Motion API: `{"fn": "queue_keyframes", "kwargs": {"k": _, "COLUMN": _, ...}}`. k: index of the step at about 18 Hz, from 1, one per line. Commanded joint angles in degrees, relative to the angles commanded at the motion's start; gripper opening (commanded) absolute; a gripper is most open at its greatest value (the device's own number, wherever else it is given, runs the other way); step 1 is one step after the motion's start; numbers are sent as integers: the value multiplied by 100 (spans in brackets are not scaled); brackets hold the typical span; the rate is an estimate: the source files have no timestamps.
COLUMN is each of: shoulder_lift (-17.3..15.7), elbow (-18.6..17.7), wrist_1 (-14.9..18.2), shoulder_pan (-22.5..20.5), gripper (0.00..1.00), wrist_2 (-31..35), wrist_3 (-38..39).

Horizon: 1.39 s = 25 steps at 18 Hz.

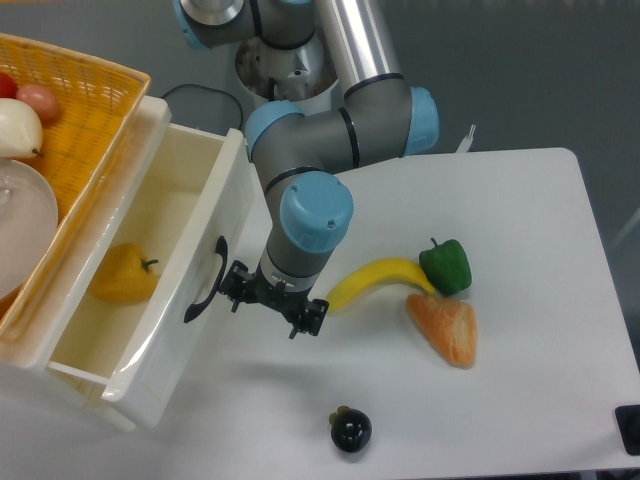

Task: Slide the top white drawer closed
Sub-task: 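Push the drawer front with the gripper into the cabinet, then press the drawer front fully flush with the cabinet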

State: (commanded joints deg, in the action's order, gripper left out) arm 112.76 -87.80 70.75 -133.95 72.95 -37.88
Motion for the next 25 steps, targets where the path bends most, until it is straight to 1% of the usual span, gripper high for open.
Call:
{"fn": "queue_keyframes", "kwargs": {"k": 10, "shoulder_lift": -18, "elbow": 0, "wrist_1": 36, "shoulder_pan": 298, "gripper": 100, "wrist_2": -9, "wrist_3": 79}}
{"fn": "queue_keyframes", "kwargs": {"k": 21, "shoulder_lift": -18, "elbow": -9, "wrist_1": 44, "shoulder_pan": 519, "gripper": 100, "wrist_2": -26, "wrist_3": 79}}
{"fn": "queue_keyframes", "kwargs": {"k": 25, "shoulder_lift": -18, "elbow": -9, "wrist_1": 97, "shoulder_pan": 545, "gripper": 100, "wrist_2": -105, "wrist_3": 79}}
